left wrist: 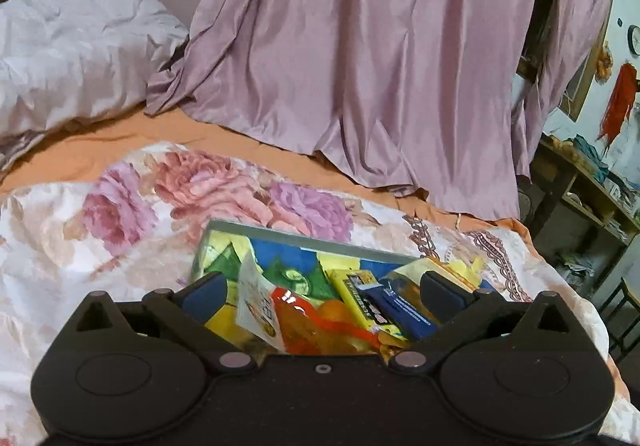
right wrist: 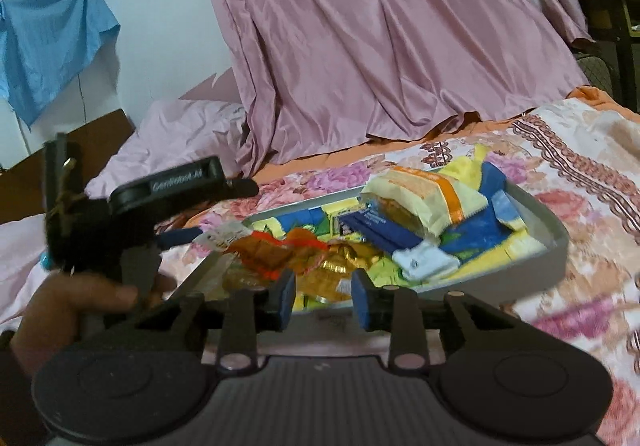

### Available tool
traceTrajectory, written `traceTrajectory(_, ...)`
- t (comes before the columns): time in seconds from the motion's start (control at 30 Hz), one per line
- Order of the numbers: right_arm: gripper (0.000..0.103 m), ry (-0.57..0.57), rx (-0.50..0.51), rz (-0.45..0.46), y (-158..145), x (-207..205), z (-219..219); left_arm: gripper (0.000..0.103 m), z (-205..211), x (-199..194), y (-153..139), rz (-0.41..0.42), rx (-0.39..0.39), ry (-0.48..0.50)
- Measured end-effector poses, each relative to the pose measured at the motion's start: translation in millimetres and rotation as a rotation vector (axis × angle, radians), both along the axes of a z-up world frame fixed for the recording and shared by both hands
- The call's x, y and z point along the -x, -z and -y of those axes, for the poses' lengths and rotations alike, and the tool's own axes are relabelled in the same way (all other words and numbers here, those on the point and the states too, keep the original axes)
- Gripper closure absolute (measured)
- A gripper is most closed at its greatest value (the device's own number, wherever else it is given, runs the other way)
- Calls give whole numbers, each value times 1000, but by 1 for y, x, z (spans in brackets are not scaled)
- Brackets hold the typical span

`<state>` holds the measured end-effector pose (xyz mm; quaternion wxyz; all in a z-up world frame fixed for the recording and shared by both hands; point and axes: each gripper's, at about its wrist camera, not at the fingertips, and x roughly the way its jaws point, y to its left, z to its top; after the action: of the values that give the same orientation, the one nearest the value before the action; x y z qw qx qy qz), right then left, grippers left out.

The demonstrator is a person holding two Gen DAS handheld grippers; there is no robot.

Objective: Organize snacks
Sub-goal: 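Lower both packets into the tray and open both tools, then withdraw both open tools from the tray toward the sausage pack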

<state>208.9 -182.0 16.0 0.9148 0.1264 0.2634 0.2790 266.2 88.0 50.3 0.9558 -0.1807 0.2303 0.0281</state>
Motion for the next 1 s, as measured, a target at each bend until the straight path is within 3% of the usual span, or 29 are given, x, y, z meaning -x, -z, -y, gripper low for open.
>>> traceTrajectory(0.2, 53, 7, 1, -10, 13, 33, 17, 1, -7, 3, -7, 6, 31, 25)
traceTrajectory(0.3, 39, 17, -11, -16, 14, 43, 24, 1, -4, 17, -24, 73, 15, 45)
traceTrajectory(0.4, 16, 16, -41, -18, 13, 49, 29, 1, 8, 35, -38, 134, -8, 92)
traceTrajectory(0.5, 13, -9, -63, -29, 12, 53, 29, 1, 24, 59, -44, 161, -41, 115)
traceTrajectory(0.6, 1, -22, -75, -26, 9, 62, 30, 1, 32, 89, -37, 158, -49, 137)
traceTrajectory(0.77, 0, -23, -55, -36, 11, 79, 32, 1, 38, 145, -13, 110, -64, 143)
traceTrajectory(1.0, 0, 18, -25, -12, 10, 90, 36, 1, 47, 180, 14, 20, -113, 137)
